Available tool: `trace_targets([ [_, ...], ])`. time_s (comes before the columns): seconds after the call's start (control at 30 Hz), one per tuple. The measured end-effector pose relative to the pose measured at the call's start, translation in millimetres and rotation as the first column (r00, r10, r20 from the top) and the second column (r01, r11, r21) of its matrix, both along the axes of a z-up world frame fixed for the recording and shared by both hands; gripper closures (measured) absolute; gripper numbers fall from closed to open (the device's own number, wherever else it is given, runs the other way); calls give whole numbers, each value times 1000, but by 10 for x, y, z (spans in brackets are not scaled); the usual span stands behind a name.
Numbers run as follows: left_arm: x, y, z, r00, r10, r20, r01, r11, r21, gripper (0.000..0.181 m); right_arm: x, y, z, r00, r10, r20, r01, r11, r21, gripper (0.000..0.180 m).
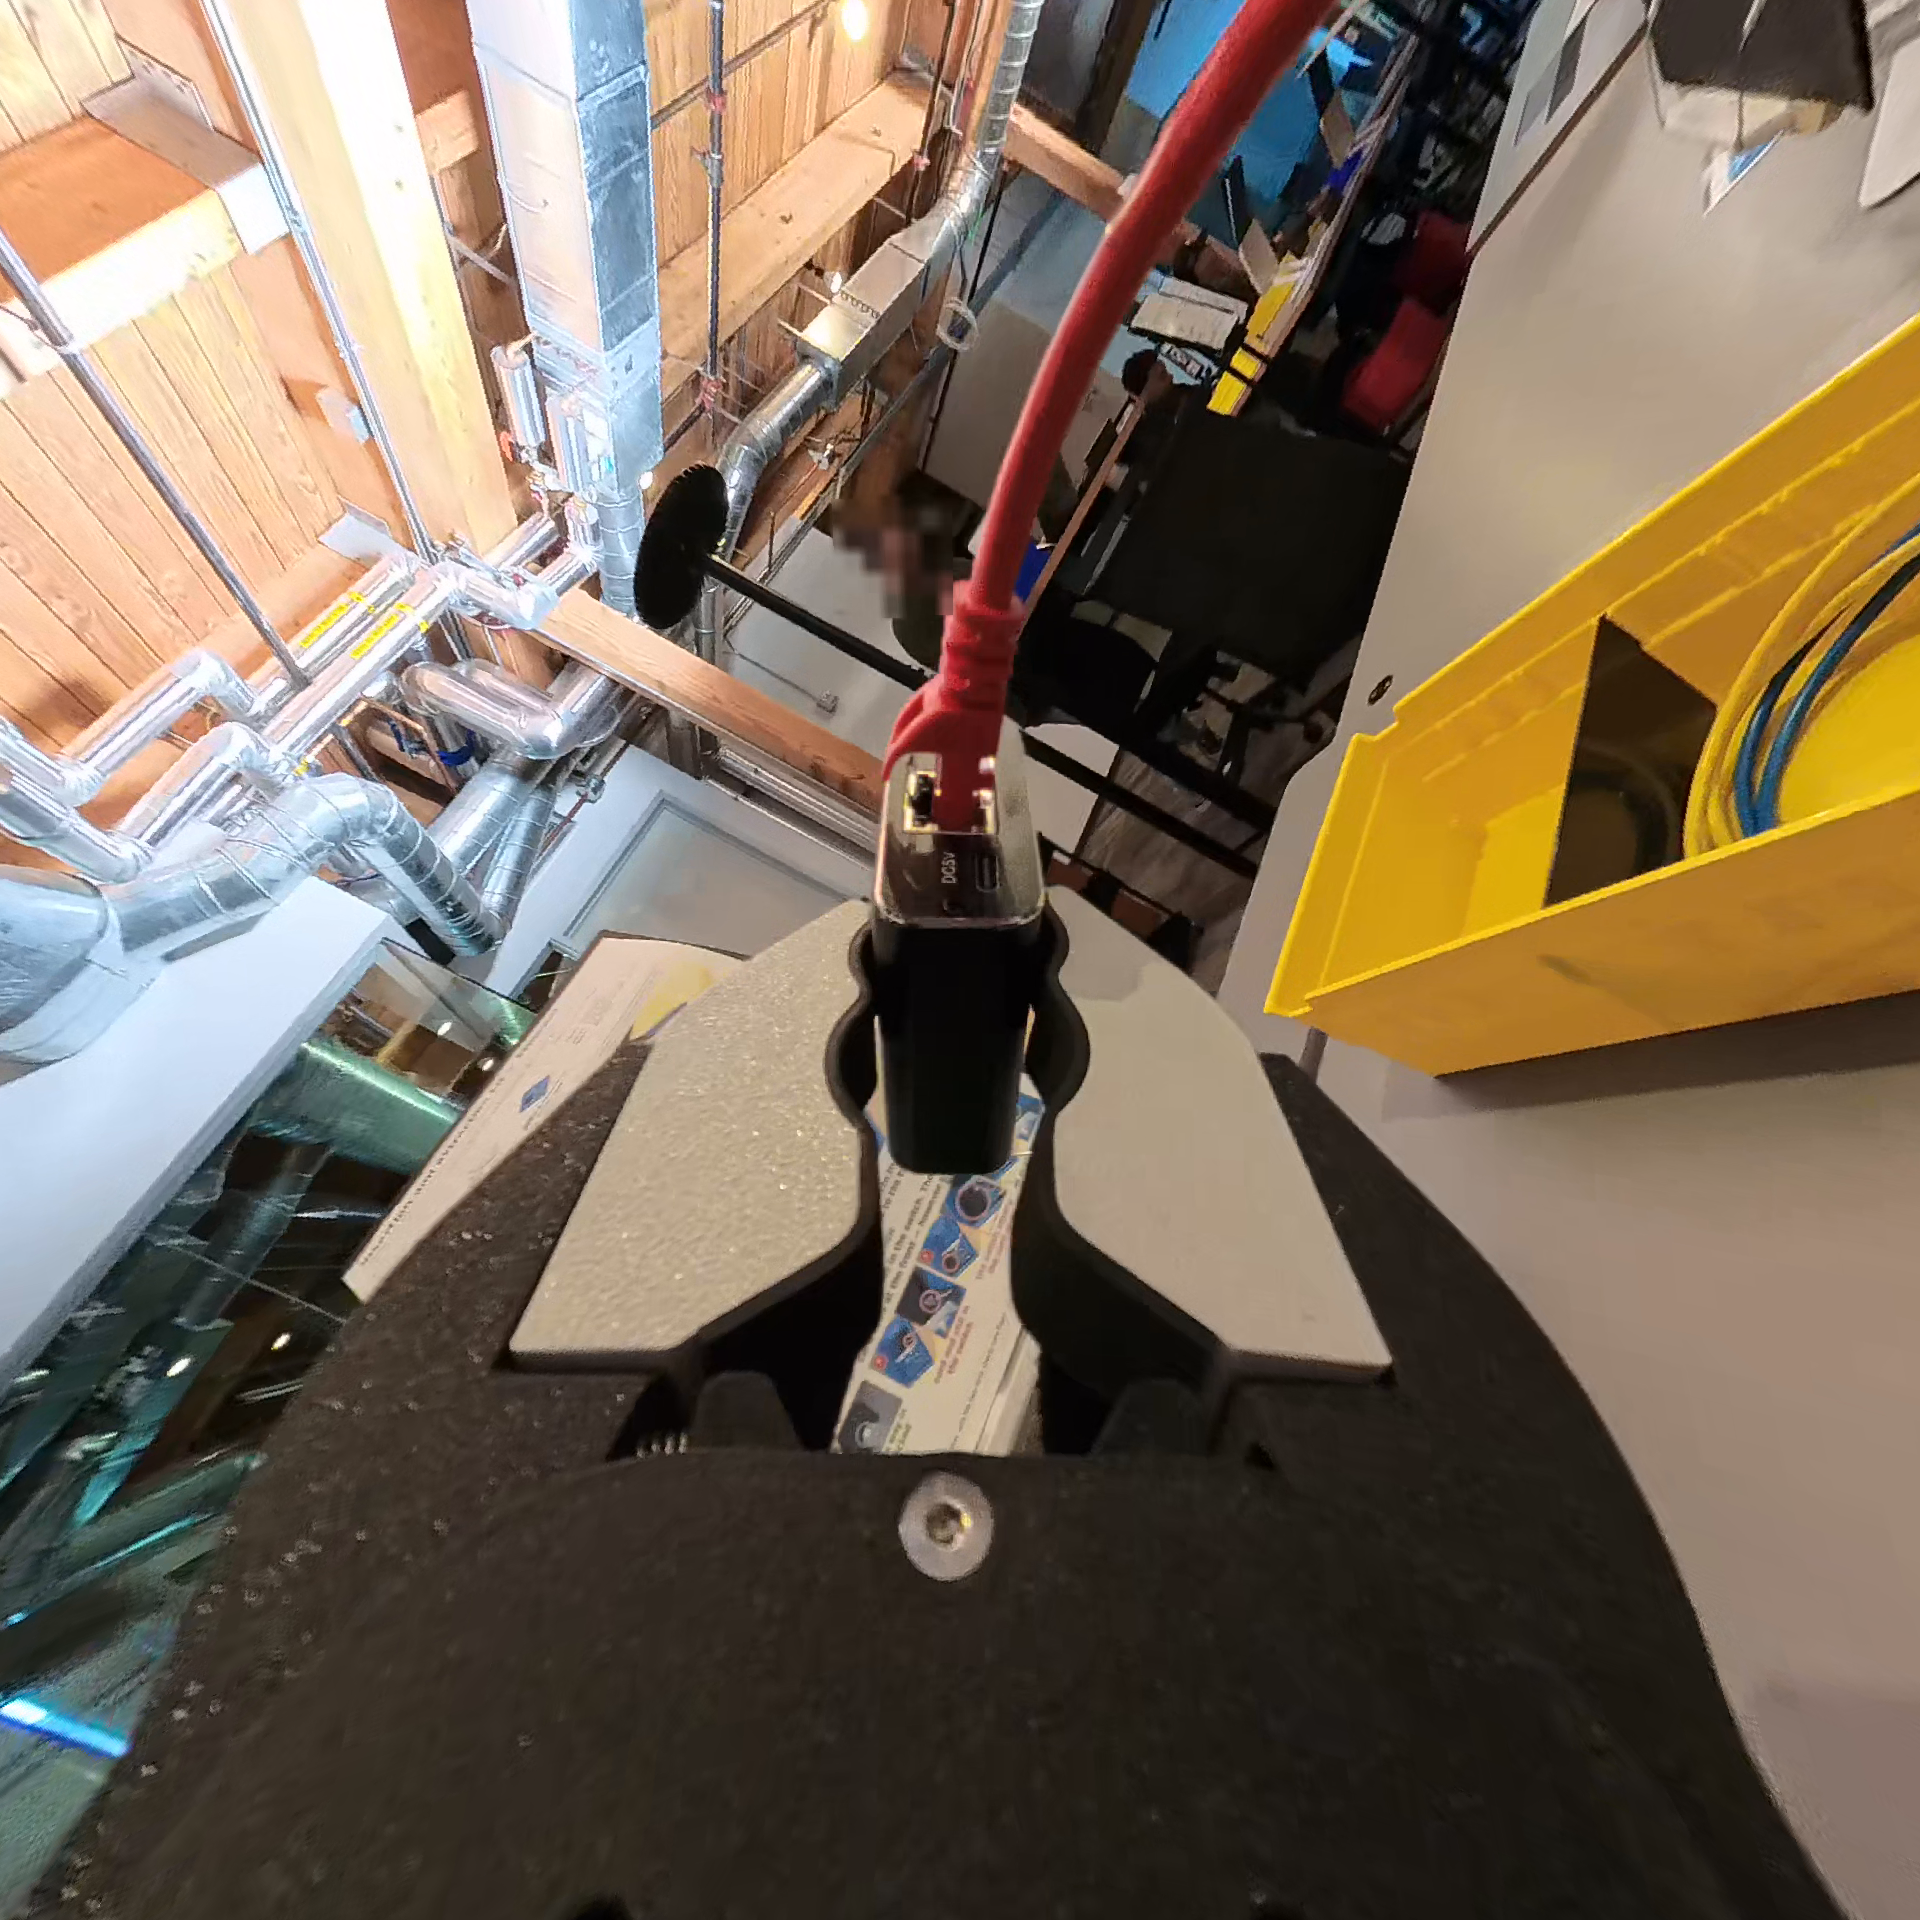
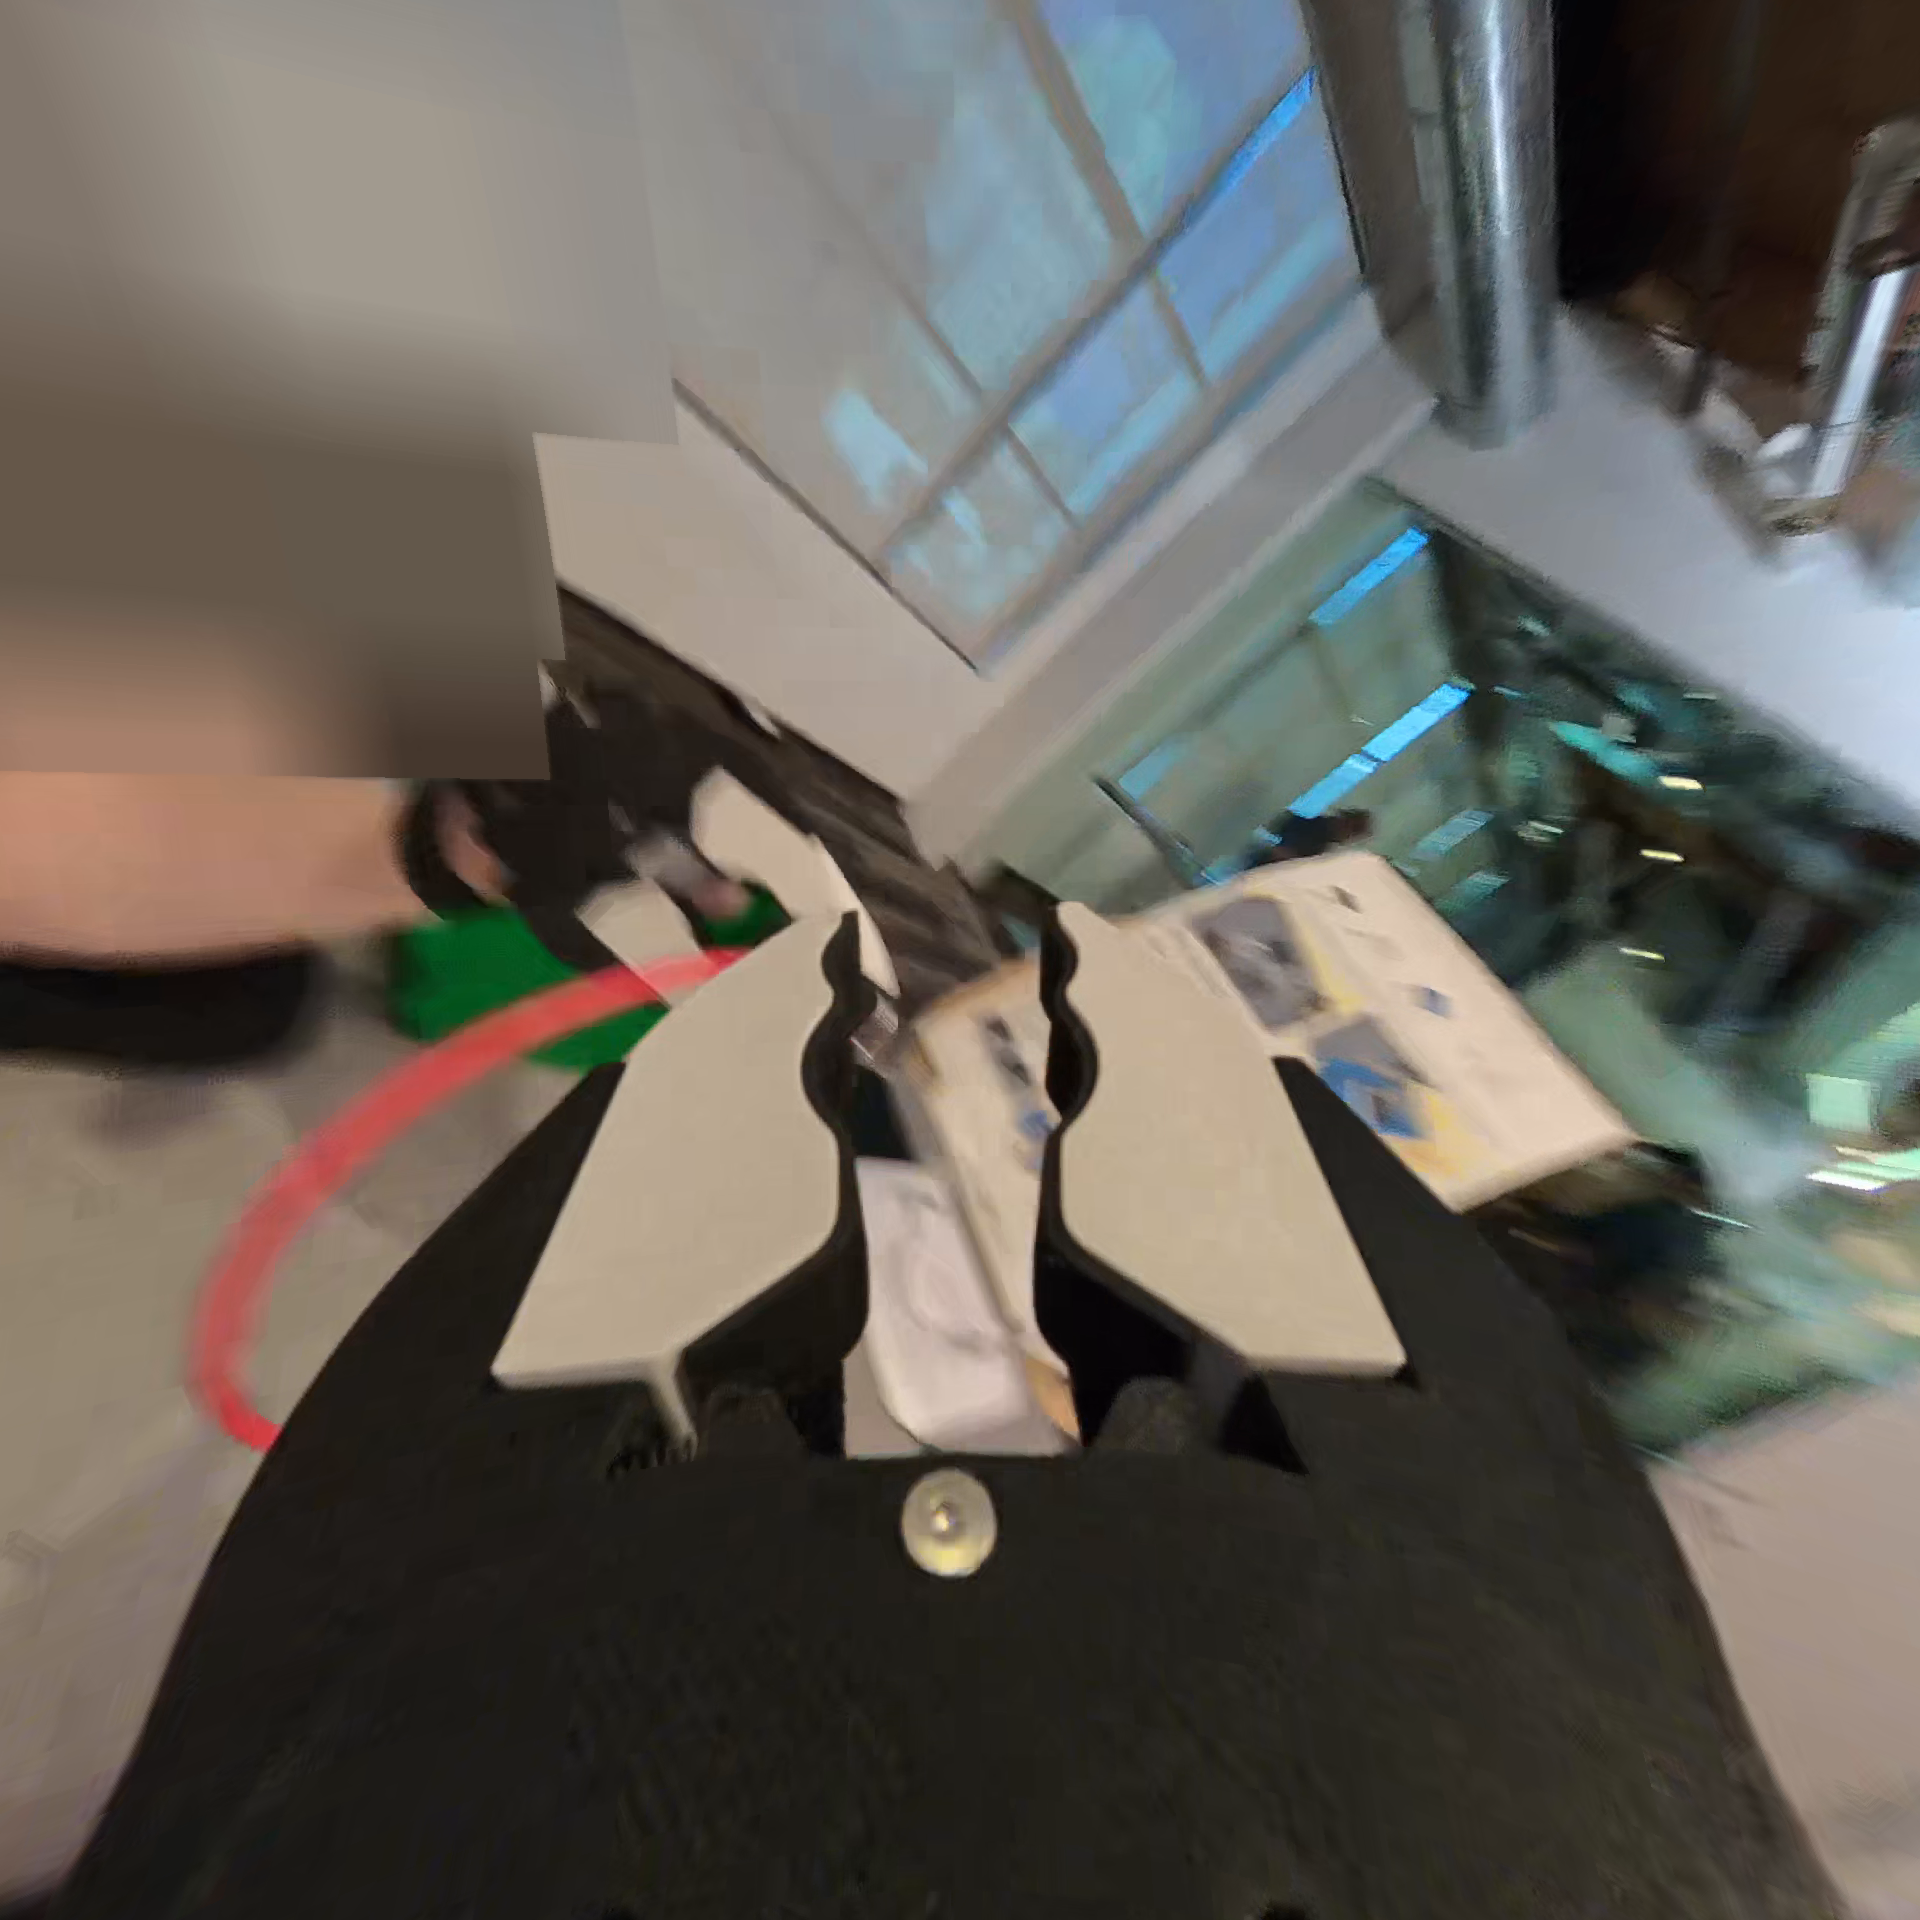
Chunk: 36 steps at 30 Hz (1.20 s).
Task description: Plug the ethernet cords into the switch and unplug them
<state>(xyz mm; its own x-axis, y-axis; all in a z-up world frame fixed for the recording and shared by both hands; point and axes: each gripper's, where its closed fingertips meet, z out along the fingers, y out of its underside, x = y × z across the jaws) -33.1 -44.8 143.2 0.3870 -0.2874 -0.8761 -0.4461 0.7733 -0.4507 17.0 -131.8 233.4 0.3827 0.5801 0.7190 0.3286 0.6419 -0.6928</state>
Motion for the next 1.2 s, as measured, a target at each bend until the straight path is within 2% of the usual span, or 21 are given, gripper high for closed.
trace_targets([
  [0.03, -2, -25, 7, 1000, -14, -2, 14, 1000, -10, 157, 34, 141, -63, 992, -100, 79, 93, 992, 83, 145],
  [0.1, 0, -60, 4, 999, -28, -22, 28, 999, -35, 157, -55, 287, -320, 937, -227, 265, 162, 956, 244, 144],
  [0.17, 12, -104, 7, 998, -41, -38, 40, 999, -37, 157, -241, 333, -597, 854, -312, 417, 160, 919, 359, 143],
  [0.3, 48, -157, -5, 997, -33, -66, 32, 999, -13, 157, -533, 344, -709, 806, -360, 469, 125, 879, 459, 158],
  [0.5, 9, -129, -23, 996, -15, -88, 13, 1000, -24, 157, -616, 389, -749, 728, -442, 525, 124, 837, 533, 165],
  [0.7, 26, -83, -85, 991, 32, -133, -33, 999, -3, 157, -602, 483, -839, 660, -485, 574, 160, 837, 523, 164],
  [0.9, 28, -54, -111, 987, 51, -151, -54, 998, -15, 157, -600, 506, -869, 660, -506, 555, 174, 822, 543, 165],
  [1.07, 58, 22, -165, 980, 100, -172, -99, 995, 17, 156, -563, 566, -967, 635, -469, 614, 192, 865, 463, 166],
  [1.2, 134, 105, -305, 972, 90, -215, -100, 994, -38, 156, -473, 652, -1108, 587, -409, 699, 214, 911, 353, 167],
])
